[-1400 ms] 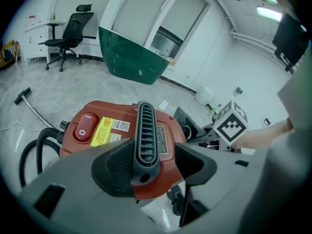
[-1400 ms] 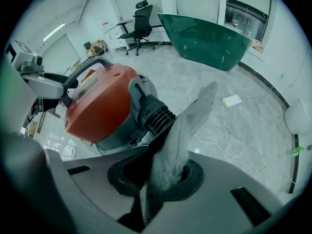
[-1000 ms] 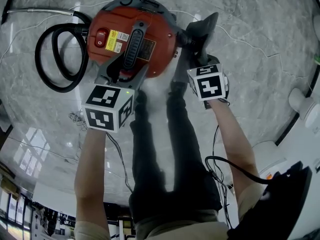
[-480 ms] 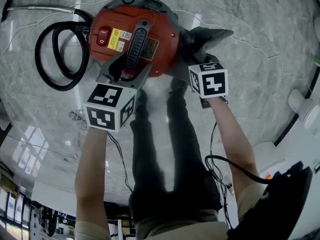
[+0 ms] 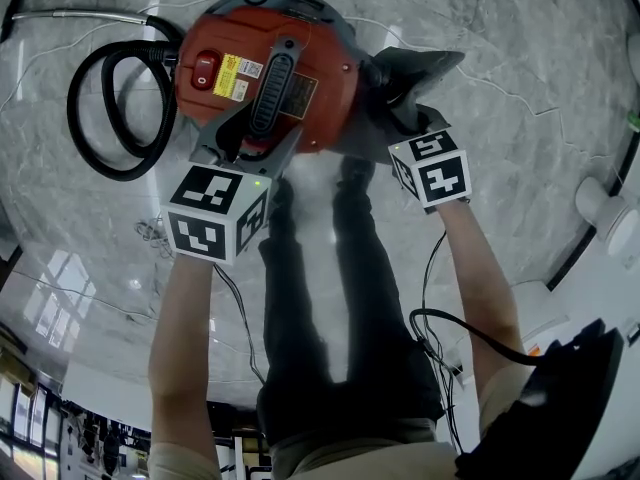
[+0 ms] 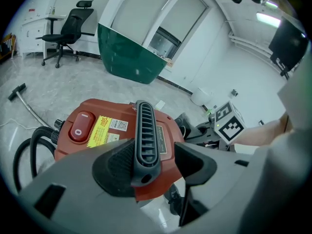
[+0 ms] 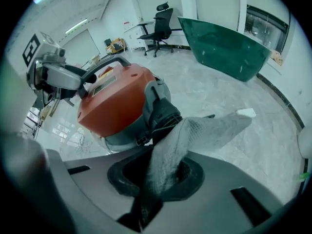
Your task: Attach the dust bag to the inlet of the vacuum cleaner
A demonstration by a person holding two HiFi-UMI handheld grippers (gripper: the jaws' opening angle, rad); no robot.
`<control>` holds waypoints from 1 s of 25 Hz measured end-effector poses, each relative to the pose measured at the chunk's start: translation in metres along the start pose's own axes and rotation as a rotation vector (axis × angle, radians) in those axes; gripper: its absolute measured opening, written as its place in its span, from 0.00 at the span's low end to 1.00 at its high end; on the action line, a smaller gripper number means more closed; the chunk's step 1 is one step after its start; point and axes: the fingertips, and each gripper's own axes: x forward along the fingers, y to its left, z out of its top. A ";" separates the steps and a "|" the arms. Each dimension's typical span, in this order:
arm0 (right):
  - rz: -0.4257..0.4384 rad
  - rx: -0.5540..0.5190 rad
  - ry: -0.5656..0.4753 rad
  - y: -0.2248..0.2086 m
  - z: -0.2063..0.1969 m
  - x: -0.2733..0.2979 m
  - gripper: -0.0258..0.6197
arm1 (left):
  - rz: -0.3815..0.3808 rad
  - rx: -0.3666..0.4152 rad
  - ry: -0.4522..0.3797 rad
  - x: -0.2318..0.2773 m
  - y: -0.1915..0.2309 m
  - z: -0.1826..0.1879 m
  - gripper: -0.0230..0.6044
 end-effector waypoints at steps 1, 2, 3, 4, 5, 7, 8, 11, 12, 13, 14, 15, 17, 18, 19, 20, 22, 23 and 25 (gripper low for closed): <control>0.013 0.030 0.008 -0.002 -0.002 0.000 0.12 | -0.001 0.007 0.005 0.000 0.001 0.000 0.39; 0.025 0.080 0.016 -0.003 -0.003 0.000 0.13 | 0.001 0.015 0.011 0.000 0.001 -0.001 0.39; 0.036 0.138 0.020 -0.004 -0.003 0.001 0.14 | 0.002 0.021 0.018 0.000 0.002 -0.002 0.39; 0.046 0.191 0.020 -0.005 -0.003 0.001 0.15 | 0.002 0.023 0.023 0.000 0.002 -0.003 0.39; 0.049 0.231 0.017 -0.005 -0.003 0.000 0.15 | 0.001 0.024 0.027 0.000 0.002 -0.003 0.39; 0.036 0.284 0.013 -0.008 -0.002 -0.003 0.18 | -0.004 0.029 0.031 0.001 0.001 -0.003 0.39; 0.026 0.310 0.011 -0.011 -0.002 -0.005 0.19 | -0.006 0.034 0.033 0.001 0.001 -0.003 0.39; 0.008 0.366 0.004 -0.015 -0.003 -0.009 0.19 | -0.009 0.041 0.030 0.001 0.001 -0.003 0.39; 0.000 0.359 0.003 -0.015 -0.002 -0.009 0.18 | -0.009 0.039 0.028 0.001 0.001 -0.003 0.39; -0.012 0.336 0.004 -0.014 -0.001 -0.009 0.17 | -0.010 0.039 0.026 0.001 0.001 -0.003 0.39; -0.025 0.301 0.008 -0.013 0.000 -0.008 0.15 | -0.011 0.040 0.025 0.001 0.001 -0.003 0.39; -0.040 0.261 0.015 -0.012 0.001 -0.008 0.15 | -0.011 0.044 0.026 0.001 0.001 -0.003 0.39; -0.070 0.159 0.038 -0.010 0.004 -0.009 0.15 | -0.014 0.051 0.029 0.001 0.001 -0.004 0.39; -0.090 0.092 0.053 -0.009 0.006 -0.009 0.15 | -0.016 0.051 0.029 0.000 0.001 -0.004 0.39; -0.110 0.020 0.067 -0.007 0.009 -0.009 0.15 | -0.018 0.046 0.026 0.000 0.001 -0.003 0.39; -0.126 -0.052 0.077 -0.006 0.011 -0.009 0.15 | -0.021 0.037 0.021 0.000 0.001 -0.003 0.39; -0.144 -0.187 0.084 -0.002 0.015 -0.009 0.15 | -0.028 0.016 0.007 0.000 0.000 -0.002 0.39; -0.147 -0.258 0.083 0.000 0.016 -0.008 0.14 | -0.032 0.007 0.002 0.000 0.001 -0.002 0.39; -0.138 -0.408 0.073 0.006 0.019 -0.005 0.11 | -0.041 -0.001 -0.001 0.001 0.001 -0.002 0.39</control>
